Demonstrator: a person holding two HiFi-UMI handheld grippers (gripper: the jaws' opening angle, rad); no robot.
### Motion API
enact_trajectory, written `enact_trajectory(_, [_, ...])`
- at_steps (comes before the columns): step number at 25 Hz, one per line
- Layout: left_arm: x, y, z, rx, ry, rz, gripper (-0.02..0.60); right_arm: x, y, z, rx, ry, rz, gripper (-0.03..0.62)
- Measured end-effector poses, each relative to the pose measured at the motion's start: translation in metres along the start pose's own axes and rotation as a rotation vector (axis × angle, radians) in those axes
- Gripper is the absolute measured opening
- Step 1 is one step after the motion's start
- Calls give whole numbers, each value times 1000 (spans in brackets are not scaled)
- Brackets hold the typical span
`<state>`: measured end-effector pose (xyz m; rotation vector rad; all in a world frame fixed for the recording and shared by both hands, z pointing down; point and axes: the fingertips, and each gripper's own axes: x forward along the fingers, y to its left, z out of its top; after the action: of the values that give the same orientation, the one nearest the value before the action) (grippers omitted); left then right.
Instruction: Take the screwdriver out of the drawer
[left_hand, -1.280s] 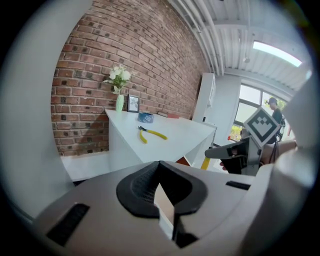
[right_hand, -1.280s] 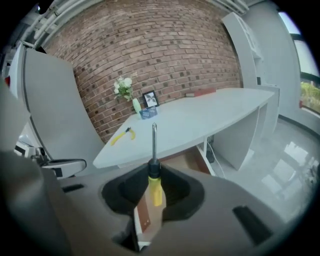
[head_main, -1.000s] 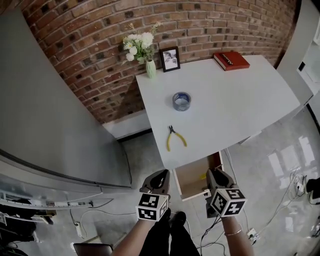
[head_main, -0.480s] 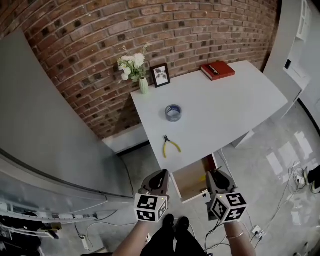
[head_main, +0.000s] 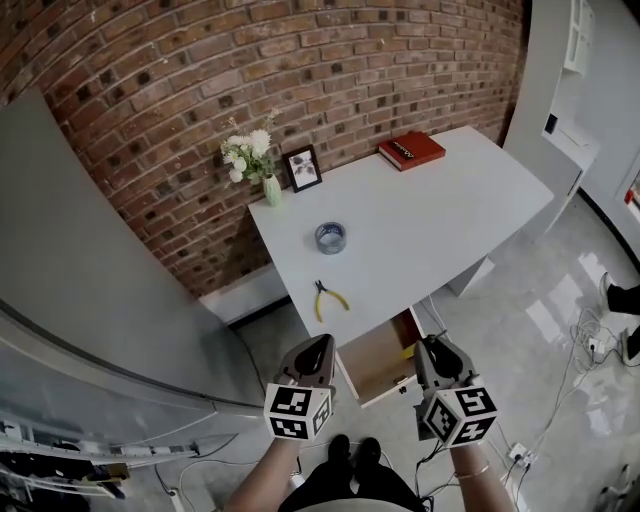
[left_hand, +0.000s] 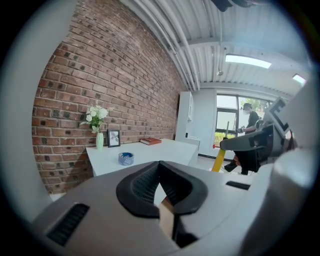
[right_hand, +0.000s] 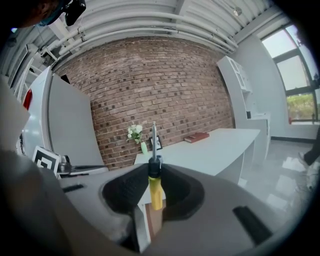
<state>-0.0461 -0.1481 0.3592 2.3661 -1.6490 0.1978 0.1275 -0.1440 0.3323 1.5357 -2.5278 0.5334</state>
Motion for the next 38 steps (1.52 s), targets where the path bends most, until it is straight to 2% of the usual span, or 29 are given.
enact_trajectory(13, [-7, -18, 25, 27, -53, -15, -9, -34, -15, 22, -25, -75, -54, 78])
enact_trajectory(38, [-15, -14, 34, 18, -76, -3, -9, -42, -8, 20, -53, -78, -69, 77])
